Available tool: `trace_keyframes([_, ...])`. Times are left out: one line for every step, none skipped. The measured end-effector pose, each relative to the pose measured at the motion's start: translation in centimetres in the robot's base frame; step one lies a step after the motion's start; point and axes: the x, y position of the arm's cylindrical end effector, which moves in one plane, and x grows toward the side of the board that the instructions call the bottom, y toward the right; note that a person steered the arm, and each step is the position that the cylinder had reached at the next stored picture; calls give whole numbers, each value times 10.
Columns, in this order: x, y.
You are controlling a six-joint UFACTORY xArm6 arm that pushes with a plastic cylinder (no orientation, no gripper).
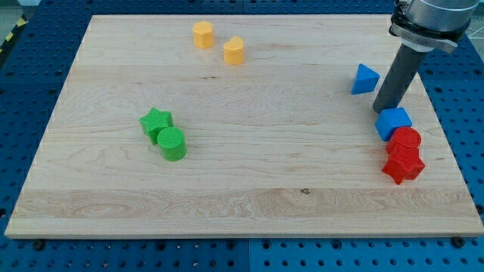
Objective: Move the blue triangle towards the blue cube
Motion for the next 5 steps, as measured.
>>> trace_keyframes([-15, -12])
trace_keyframes([-22, -37])
trace_keyframes([-26, -66])
trace_keyframes([-64, -85])
trace_keyframes([-90, -80])
